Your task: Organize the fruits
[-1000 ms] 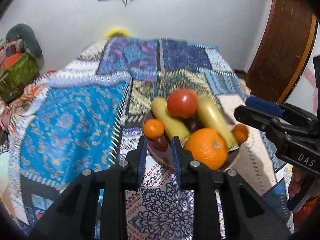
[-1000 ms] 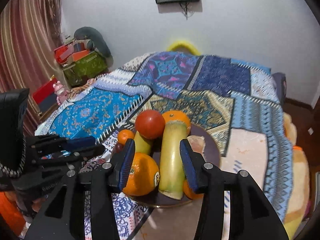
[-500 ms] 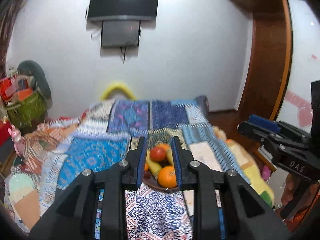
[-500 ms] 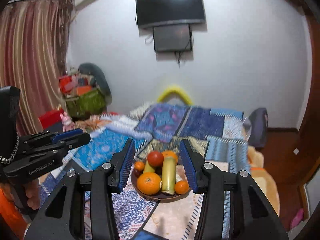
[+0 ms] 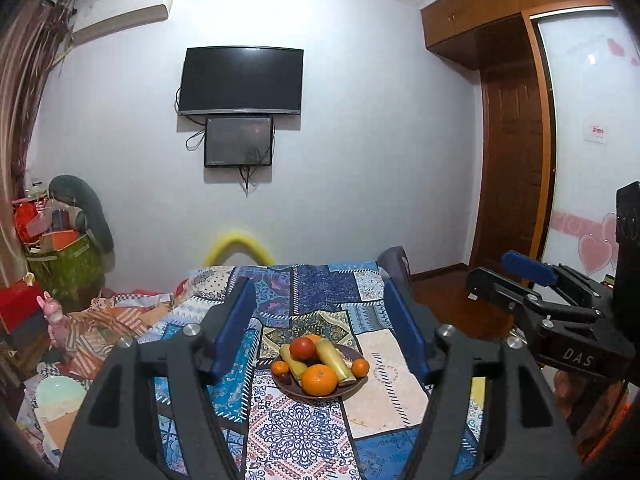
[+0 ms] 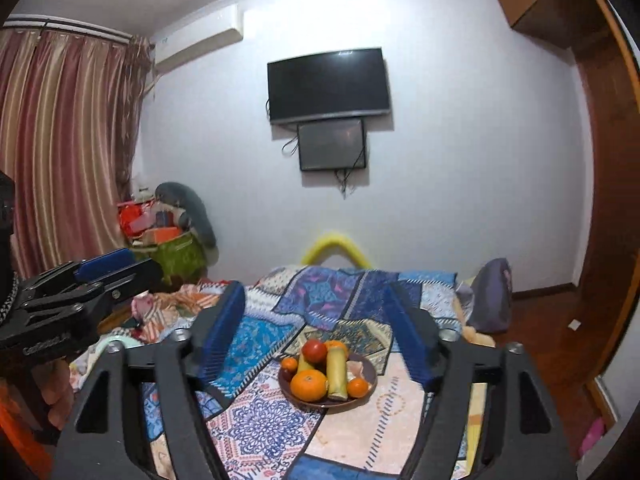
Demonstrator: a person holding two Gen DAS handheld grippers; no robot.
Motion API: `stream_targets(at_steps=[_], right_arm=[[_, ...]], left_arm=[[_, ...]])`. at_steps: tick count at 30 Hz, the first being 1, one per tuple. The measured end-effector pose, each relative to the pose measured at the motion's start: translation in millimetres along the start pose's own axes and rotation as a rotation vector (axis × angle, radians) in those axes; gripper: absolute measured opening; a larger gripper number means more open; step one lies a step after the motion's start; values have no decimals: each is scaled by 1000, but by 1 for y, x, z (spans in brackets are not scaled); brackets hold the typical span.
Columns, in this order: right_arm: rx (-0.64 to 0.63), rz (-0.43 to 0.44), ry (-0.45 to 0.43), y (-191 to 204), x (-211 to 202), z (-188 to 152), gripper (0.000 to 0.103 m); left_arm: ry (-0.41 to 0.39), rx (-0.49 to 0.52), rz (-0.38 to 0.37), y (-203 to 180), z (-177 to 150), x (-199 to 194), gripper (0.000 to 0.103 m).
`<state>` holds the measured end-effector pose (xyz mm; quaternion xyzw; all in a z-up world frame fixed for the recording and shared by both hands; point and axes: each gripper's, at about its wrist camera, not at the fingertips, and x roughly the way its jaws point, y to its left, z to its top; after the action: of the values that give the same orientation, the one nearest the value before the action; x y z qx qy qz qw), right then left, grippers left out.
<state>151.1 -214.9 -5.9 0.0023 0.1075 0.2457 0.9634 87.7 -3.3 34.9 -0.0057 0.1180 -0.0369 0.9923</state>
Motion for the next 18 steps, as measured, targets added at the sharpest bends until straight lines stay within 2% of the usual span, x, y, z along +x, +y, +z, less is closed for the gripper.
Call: stream_targets(at_steps=[3,5,7,9,10,18], right_arm=[[-10,-27,-19,3,-4,0,84],[-14,-43,-32,5,-8,0,88],[-14,-50,-36,5,-10,-1,93],[-8,-57,-43,5,-13,-3,101],[-5,-65,-49,4,-14,-4,103],[-6,-83,-50,5,-22,-7,103]], left_arm=[[-8,3,19,-1,0,-5,77],[-18,-5,29,0,-1,-8,89],[-21,-9,31,0,-2,-11,91],[-21,-9,39,1,-3,-11,96],[-23,-8,44,0,-3,-12,100],[-23,-17,50,3,-5,-14,103]])
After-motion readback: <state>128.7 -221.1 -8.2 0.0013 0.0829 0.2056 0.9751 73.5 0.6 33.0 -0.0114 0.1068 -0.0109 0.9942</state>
